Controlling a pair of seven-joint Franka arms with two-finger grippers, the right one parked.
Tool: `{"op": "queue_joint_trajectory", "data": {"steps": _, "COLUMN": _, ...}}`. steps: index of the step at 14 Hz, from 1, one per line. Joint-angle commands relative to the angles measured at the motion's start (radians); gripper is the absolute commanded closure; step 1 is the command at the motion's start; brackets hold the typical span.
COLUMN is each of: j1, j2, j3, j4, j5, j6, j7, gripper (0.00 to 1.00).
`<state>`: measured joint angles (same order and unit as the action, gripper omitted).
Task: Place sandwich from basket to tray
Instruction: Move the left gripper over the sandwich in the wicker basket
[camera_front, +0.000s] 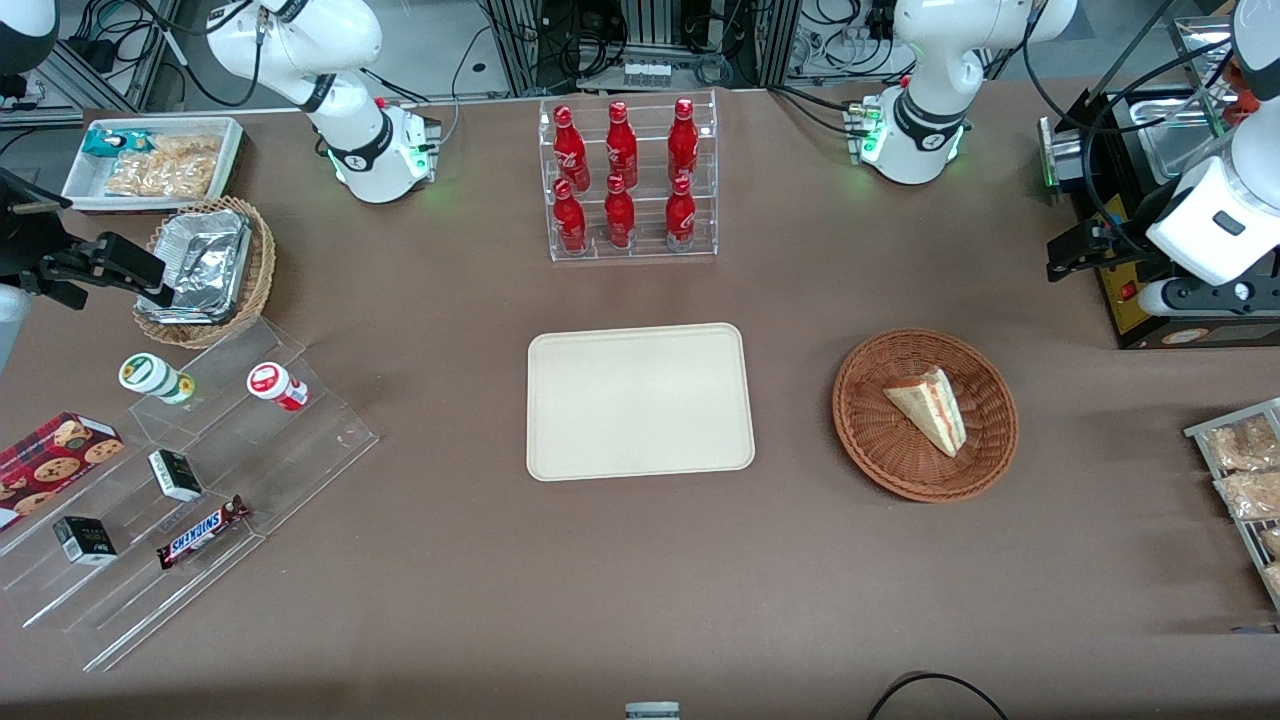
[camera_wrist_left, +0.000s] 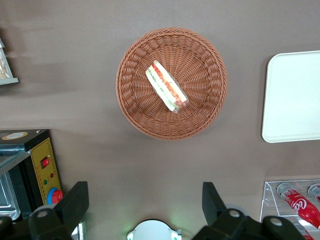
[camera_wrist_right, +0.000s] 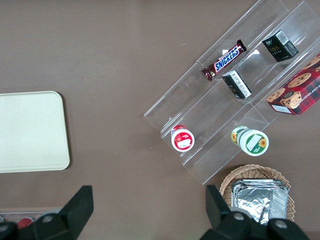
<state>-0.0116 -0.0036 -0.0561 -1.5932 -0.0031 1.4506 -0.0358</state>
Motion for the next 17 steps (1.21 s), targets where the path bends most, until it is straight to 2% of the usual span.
{"op": "queue_joint_trajectory", "data": {"steps": 1, "j1": -0.002, "j2": 0.005, "j3": -0.001, "j4": 0.009, "j5": -0.002, "j6": -0.016, "j7": 0.019, "gripper": 0.0}}
{"op": "queue_joint_trajectory", "data": {"steps": 5, "j1": -0.002, "j2": 0.014, "j3": -0.001, "j4": -0.074, "j5": -0.008, "j6": 0.026, "j7": 0.01, "gripper": 0.0}}
{"op": "queue_joint_trajectory", "data": {"steps": 9, "j1": -0.011, "j2": 0.014, "j3": -0.002, "j4": -0.244, "j5": -0.008, "j6": 0.213, "j7": 0.007, "gripper": 0.0}}
{"op": "queue_joint_trajectory", "data": {"steps": 13, "j1": -0.028, "j2": 0.008, "j3": -0.002, "j4": -0.463, "j5": -0.009, "j6": 0.483, "j7": 0.002, "gripper": 0.0}}
{"op": "queue_joint_trajectory", "data": {"steps": 17, "j1": -0.03, "j2": 0.005, "j3": -0.004, "j4": -0.622, "j5": -0.009, "j6": 0.707, "j7": -0.082, "gripper": 0.0}}
